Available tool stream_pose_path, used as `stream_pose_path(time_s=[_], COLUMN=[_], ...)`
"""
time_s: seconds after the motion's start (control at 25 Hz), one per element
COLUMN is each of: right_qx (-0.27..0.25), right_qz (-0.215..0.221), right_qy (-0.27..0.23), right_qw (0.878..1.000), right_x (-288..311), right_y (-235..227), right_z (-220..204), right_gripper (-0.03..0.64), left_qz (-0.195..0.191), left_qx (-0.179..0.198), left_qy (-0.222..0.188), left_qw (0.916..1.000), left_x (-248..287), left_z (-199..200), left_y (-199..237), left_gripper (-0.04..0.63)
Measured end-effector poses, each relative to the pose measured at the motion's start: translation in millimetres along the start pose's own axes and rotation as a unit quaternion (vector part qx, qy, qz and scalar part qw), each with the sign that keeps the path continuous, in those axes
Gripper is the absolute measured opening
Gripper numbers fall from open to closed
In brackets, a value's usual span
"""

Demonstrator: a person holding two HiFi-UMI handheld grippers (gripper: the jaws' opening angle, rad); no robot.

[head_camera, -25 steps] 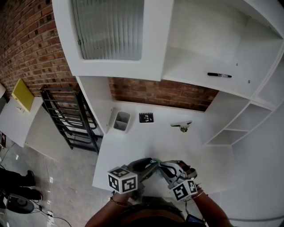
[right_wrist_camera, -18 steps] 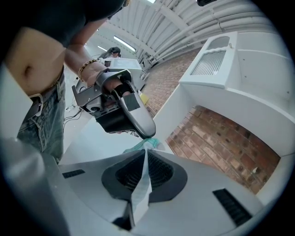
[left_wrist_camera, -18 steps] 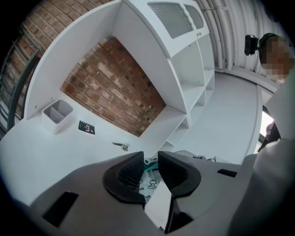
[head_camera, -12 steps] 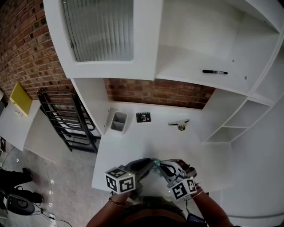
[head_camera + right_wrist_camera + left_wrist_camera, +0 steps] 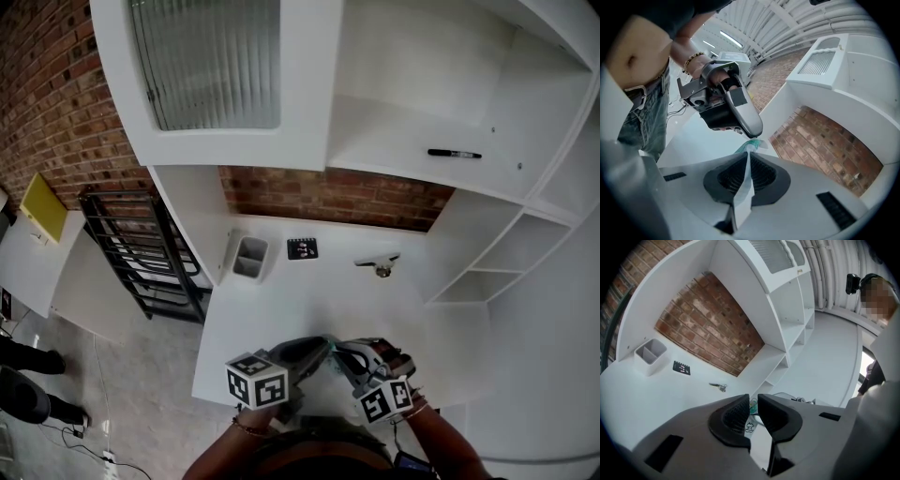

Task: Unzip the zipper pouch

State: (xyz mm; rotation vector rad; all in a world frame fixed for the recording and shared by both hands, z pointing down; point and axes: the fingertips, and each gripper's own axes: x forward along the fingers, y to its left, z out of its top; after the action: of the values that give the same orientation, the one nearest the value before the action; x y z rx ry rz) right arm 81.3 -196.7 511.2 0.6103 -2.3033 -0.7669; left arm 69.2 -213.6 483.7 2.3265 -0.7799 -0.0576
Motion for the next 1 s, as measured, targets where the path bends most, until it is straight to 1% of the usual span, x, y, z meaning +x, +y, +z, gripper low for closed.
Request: stream_pose_path(time_s=[0.08,0.16,0.32,0.44,0.52,0.64,0.72,0.84,1.0], right_qx=[-0.007,-0.019,-0.045,-0.065,-0.074,-0.086,-0.101,-0.126,-0.126], right_qz=[0.001,0.001,0.001,0.003,0.004,0.006,0.008,0.011,0.01], right_qy=[0.002,0.007,0.015,0.02,0.021,0.023,0.024,0.026,0.029], right_qw=[1.0,1.0,0.999,0.998,0.997,0.996,0.995,0.992,0.992], right_x=[0.2,1.0,1.9,2.6,2.8,3.2,3.8,5.0,6.1], right_y=[0.8,1.8,3.2,5.6,6.2,7.2,10.0,16.0,15.9], right_z=[-1.0,-2.0,-3.4,-4.1,-3.9,-3.0,-2.3,-1.7,-3.7], right_gripper=[0.009,0.009,0.009,0.009,0.009,0.009,0.009,0.009,0.009], left_qz=[0.001,0.007,0.031,0.046,0.047,0.049,0.053,0.058,0.05], left_qx=[0.002,0.013,0.059,0.097,0.12,0.141,0.141,0.126,0.103], left_qy=[0.003,0.011,0.032,0.06,0.081,0.096,0.096,0.094,0.087], left_qw=[1.0,0.9998,0.9973,0.9924,0.9883,0.9841,0.9839,0.9859,0.9896], left_x=[1.3,2.4,3.5,5.3,7.6,10.5,11.3,10.0,5.5], left_z=[-1.6,-3.3,-7.0,-13.1,-18.6,-21.8,-21.1,-20.8,-20.5], left_y=[1.0,1.7,3.1,5.5,3.6,1.3,3.5,9.1,11.1], left_gripper=[0.054,0.054,0.062,0.105,0.14,0.166,0.165,0.155,0.141])
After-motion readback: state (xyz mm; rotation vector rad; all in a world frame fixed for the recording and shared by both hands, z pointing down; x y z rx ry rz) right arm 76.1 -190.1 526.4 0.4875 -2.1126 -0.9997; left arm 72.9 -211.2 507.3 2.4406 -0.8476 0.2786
